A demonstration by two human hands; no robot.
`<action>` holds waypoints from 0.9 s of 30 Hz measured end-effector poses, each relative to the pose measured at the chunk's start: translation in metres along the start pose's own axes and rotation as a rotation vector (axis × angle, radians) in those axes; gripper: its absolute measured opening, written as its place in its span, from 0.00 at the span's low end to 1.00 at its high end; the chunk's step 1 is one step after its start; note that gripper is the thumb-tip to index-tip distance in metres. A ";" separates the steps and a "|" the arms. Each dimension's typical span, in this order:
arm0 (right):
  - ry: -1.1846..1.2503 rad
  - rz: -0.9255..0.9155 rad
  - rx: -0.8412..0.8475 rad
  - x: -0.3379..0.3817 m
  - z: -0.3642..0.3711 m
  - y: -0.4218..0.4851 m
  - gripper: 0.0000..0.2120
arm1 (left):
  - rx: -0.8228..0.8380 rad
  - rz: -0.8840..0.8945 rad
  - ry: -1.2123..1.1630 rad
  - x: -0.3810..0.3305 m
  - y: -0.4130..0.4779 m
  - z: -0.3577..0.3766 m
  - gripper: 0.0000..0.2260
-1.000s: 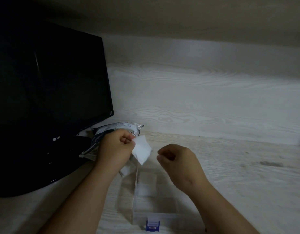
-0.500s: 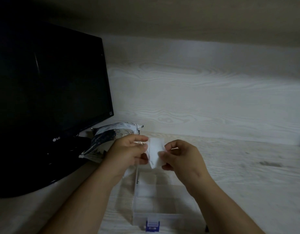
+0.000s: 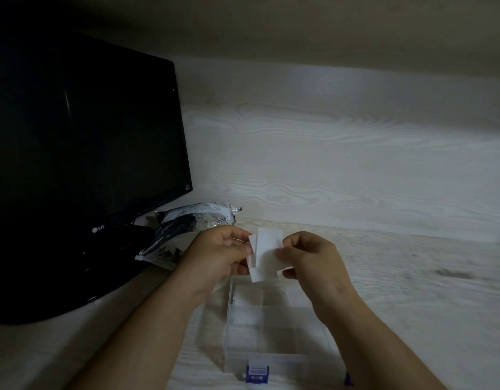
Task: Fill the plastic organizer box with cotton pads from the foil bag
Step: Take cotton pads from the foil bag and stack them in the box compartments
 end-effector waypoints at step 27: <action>-0.032 -0.154 -0.099 -0.001 -0.003 0.004 0.06 | -0.062 0.040 0.051 0.001 -0.001 0.003 0.06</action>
Point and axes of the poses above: each hand's wrist, its own y-axis towards the middle knuckle, its own z-axis out of the palm, x = y × z, the point moved 2 cm from there along y, towards the middle knuckle, and after that the axes turned 1 degree about -y, right-handed, at the moved point
